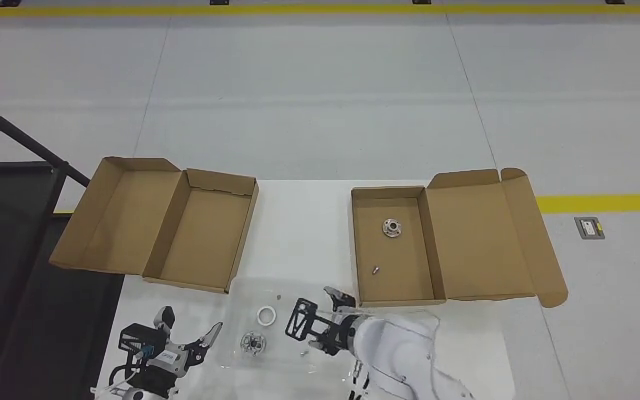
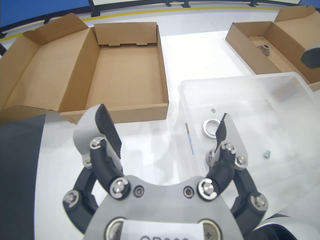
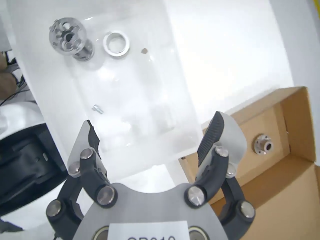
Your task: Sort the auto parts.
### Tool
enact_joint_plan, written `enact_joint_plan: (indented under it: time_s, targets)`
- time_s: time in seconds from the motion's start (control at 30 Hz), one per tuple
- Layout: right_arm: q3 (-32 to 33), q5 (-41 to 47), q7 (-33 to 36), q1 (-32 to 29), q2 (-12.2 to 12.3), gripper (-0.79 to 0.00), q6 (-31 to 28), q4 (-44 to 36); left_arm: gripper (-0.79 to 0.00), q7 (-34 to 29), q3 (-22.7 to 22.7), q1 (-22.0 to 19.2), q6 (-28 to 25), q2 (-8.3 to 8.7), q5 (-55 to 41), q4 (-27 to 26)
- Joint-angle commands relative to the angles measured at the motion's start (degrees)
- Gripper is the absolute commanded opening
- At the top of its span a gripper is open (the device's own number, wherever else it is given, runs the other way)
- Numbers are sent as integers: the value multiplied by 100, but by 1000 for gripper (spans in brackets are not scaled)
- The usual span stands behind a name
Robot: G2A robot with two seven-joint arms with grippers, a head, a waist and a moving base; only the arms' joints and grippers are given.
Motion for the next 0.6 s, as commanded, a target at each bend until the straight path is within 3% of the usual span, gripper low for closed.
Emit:
enact_joint_plan:
  time_s: [0.0,0.1,0.17,0.27,0.4,0.57]
  targets:
    - [-116,274,17,208,-30,0,-231,309,0,0,0,0,0,0,0,0]
    - [-312,446,63,418,-72,-9,-408,660,0,0,0,0,0,0,0,0]
    - [-462,540,134,535,-106,-65,-448,872,0,0,0,0,0,0,0,0]
    - [-691,718,352,703,-168,-249,-464,1182,0,0,0,0,0,0,0,0]
    - [-944,920,571,916,-254,-385,-373,1516,0,0,0,0,0,0,0,0]
    - [-1257,1065,764,1168,-367,-422,-263,1900,0,0,0,0,0,0,0,0]
